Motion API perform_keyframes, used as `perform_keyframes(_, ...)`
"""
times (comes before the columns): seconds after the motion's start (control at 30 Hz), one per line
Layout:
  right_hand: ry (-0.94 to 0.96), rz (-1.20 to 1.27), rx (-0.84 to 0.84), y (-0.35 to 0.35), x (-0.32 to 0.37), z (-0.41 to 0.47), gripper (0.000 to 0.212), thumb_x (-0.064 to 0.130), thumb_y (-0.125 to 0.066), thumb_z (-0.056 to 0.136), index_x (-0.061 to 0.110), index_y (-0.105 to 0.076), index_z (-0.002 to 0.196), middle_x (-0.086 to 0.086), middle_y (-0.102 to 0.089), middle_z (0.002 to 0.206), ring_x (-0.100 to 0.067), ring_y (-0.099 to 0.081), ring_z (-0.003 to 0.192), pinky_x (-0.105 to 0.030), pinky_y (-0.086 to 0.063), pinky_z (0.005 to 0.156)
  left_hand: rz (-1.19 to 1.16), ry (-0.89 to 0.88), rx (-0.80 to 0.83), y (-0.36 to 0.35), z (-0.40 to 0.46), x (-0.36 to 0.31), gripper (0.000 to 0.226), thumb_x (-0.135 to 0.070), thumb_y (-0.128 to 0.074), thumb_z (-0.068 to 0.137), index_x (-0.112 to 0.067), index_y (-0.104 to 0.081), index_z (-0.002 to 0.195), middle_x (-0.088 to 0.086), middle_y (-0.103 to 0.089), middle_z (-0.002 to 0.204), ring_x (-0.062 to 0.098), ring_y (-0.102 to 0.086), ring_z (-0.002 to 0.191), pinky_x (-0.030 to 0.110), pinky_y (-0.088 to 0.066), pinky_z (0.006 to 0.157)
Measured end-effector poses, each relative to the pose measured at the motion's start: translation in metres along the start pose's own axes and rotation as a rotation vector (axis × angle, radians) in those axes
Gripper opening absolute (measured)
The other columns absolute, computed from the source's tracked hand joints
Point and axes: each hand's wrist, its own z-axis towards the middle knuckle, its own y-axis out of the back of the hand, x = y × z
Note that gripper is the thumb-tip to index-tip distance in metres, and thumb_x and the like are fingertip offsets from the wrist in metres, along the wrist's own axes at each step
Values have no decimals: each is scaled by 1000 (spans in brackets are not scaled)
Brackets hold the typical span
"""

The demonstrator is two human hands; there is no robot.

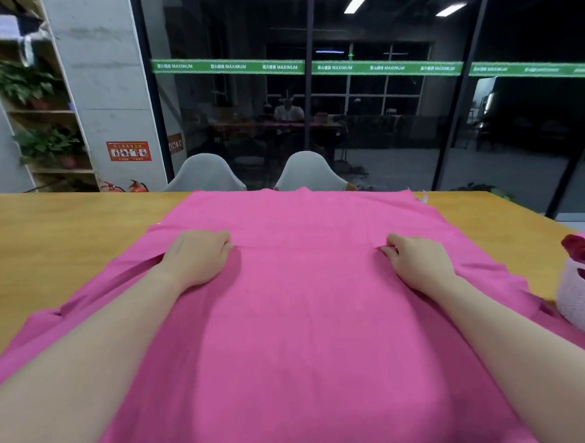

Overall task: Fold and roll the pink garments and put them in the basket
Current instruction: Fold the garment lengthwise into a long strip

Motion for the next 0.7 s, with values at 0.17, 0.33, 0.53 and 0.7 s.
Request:
perform_keyframes(0.17,-80,154,2,-29,-11,-2,27,43,-52,102,22,-54,87,-9,-71,89,-37,-64,89,-39,-41,64,-119,56,69,-52,7,3,28,-37,-37,106,-21,-44,84,6,-66,91,34,-62,87,40,-41,69)
perform_keyframes(0.33,-91,196,-3,-30,-11,-3,28,42,-55,101,22,-52,81,-12,-70,87,-39,-63,86,-43,-47,66,-109,18,104,-56,9,0,26,-36,-35,108,-20,-44,89,6,-65,92,33,-61,85,41,-42,69)
perform_keyframes(0.53,-100,235,8,-23,-10,-21,29,43,-55,101,22,-54,81,-7,-68,83,-36,-61,83,-43,-49,67,-172,50,85,-48,-13,-3,23,-31,-36,108,-21,-41,88,12,-65,95,35,-60,86,43,-44,71)
perform_keyframes(0.7,-96,241,13,-11,-9,-51,28,43,-55,100,21,-58,85,-6,-68,83,-36,-61,85,-41,-47,67,-196,64,88,-33,-44,-10,22,-30,-36,108,-21,-41,89,13,-65,96,35,-60,88,42,-41,71)
